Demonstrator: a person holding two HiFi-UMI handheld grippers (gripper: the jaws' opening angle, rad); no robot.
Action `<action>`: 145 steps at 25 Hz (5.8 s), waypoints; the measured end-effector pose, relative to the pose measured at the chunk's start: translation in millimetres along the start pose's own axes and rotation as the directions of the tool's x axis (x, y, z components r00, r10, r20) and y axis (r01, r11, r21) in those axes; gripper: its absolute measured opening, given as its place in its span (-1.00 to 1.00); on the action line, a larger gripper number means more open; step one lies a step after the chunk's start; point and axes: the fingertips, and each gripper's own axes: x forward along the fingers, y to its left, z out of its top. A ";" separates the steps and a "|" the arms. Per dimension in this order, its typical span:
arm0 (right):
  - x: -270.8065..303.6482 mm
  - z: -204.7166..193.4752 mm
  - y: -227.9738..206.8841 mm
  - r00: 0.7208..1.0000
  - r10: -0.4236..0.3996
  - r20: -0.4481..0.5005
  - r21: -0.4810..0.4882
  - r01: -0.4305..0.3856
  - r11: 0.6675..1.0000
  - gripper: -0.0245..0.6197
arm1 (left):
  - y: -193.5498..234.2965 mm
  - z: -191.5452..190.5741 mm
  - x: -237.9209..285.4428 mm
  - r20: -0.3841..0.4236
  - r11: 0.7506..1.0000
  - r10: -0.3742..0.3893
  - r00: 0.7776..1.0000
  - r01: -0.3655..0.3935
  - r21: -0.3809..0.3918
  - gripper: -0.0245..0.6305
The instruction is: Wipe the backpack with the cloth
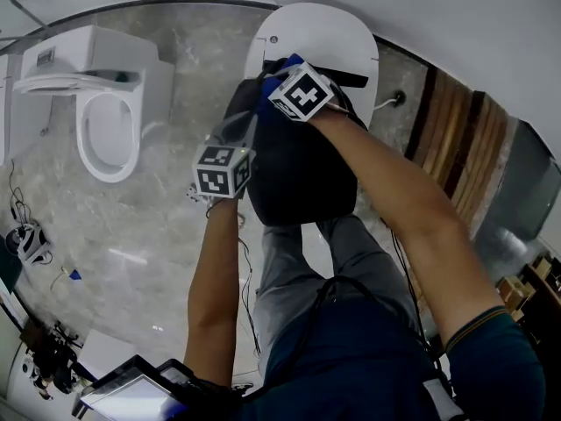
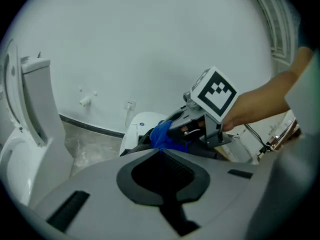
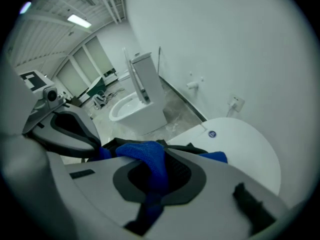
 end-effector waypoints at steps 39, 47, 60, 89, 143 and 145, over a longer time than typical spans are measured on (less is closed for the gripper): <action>10.0 -160.6 315.6 0.917 0.011 -0.400 -0.744 -0.331 0.580 -0.89 | -11.6 -324.7 -72.1 -0.307 0.982 -0.034 0.951 -0.025 -0.186 -0.88; -6.7 -221.3 325.5 0.888 0.068 -0.454 -0.640 -0.378 0.669 -0.89 | -31.4 -334.4 -83.5 -0.337 0.989 -0.048 0.940 -0.004 -0.151 -0.88; -50.1 -292.0 281.4 0.883 0.087 -0.461 -0.309 -0.251 0.917 -0.89 | -96.8 -311.3 -128.0 -0.336 0.993 -0.107 0.936 0.115 0.003 -0.88; -405.6 -166.3 301.0 0.552 -0.348 0.757 0.324 0.144 0.935 -0.89 | -262.3 -53.2 -306.1 0.247 0.865 -0.313 0.917 0.168 0.473 -0.88; -673.9 -501.0 913.9 0.133 -0.490 0.861 0.445 0.268 0.855 -0.89 | -535.4 -452.7 -883.9 0.549 0.797 -0.459 0.699 0.051 0.602 -0.92; -682.3 -511.9 923.9 0.139 -0.478 0.867 0.431 0.271 0.861 -0.89 | -550.0 -459.4 -889.8 0.561 0.807 -0.452 0.693 0.051 0.588 -0.92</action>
